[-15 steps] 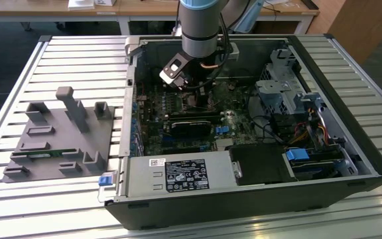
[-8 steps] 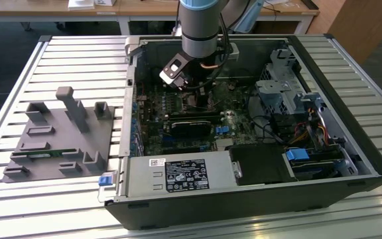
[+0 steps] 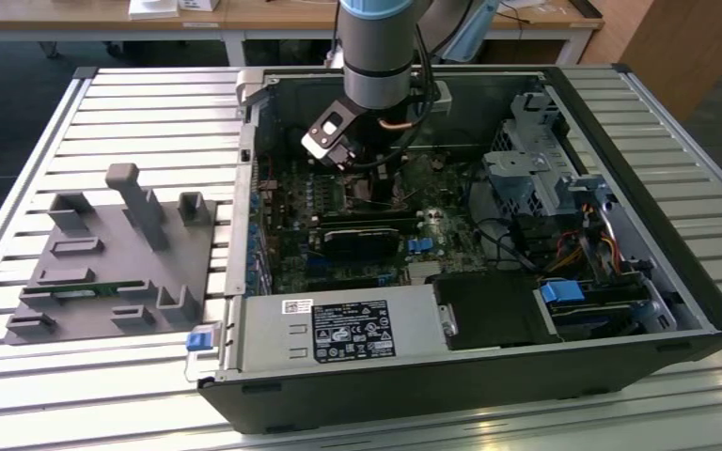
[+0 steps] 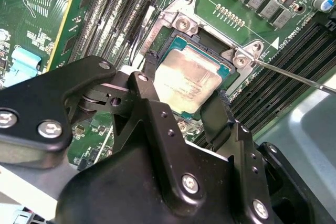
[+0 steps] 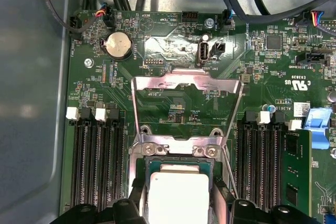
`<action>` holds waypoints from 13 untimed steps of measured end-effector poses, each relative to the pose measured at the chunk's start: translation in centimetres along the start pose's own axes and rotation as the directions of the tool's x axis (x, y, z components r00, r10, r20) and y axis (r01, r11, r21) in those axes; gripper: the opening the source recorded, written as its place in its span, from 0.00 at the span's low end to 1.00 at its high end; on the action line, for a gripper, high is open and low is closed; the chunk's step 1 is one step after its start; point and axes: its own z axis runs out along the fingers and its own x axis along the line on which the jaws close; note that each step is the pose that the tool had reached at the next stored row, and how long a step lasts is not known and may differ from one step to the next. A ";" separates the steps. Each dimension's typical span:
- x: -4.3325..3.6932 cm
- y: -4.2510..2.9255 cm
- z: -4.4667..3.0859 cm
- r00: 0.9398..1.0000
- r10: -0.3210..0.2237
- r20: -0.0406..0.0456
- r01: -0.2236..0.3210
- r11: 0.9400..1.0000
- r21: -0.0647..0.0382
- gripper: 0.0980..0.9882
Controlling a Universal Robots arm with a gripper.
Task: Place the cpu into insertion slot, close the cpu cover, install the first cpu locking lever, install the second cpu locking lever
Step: 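Place the cpu into insertion slot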
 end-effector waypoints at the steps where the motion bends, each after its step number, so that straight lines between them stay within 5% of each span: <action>1: 0.00 0.00 0.00 1.000 0.000 0.000 0.000 1.000 0.000 0.58; 8: 0.09 0.11 0.00 1.000 0.000 0.000 0.000 1.000 0.000 0.58; 9: 0.29 0.92 0.01 1.000 0.000 0.000 0.000 1.000 0.000 0.58; 13: 0.30 0.93 -0.21 1.000 0.000 0.000 0.000 1.000 0.000 0.58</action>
